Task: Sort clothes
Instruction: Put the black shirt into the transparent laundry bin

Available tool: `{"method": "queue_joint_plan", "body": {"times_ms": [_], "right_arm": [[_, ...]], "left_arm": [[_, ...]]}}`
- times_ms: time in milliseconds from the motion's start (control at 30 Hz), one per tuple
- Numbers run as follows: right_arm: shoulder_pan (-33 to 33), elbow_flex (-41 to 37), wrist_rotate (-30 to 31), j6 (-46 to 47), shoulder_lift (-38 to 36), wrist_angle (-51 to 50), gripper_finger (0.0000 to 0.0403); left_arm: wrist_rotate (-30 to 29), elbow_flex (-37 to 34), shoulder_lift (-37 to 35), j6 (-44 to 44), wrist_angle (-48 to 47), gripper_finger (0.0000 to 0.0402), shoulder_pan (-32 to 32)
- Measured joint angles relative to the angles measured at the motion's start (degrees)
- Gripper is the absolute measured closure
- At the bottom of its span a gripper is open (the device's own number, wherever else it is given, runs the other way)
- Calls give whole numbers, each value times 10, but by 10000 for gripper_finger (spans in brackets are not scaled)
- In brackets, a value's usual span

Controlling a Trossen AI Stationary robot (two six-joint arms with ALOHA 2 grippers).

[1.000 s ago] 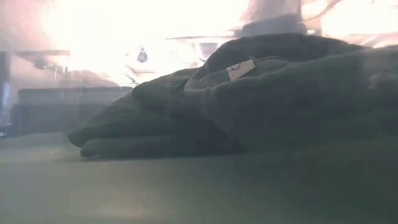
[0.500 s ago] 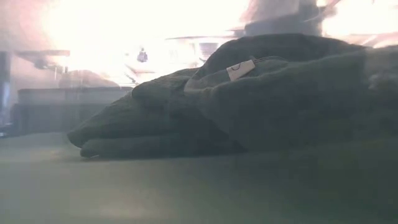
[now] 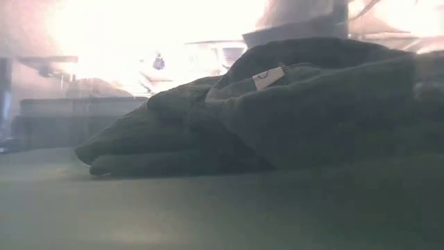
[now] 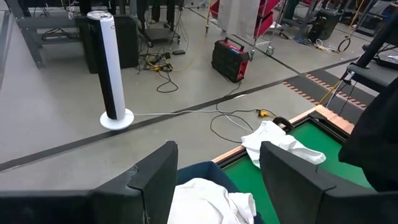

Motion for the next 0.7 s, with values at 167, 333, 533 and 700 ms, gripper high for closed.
{"method": "queue_joint_plan", "body": {"times_ms": [167,333,533,700], "right_arm": [[0,5,-22,32,4,69,393],[0,5,-60,108,23,173,393],[0,5,-95,221,58,303,393],[0,5,-113,312,87,375,393]], "left_arm": [[3,0,0,4,0,196,0],[3,0,0,6,0,196,0],[3,0,0,8,6,196,0],[4,0,0,11,7,196,0]]}}
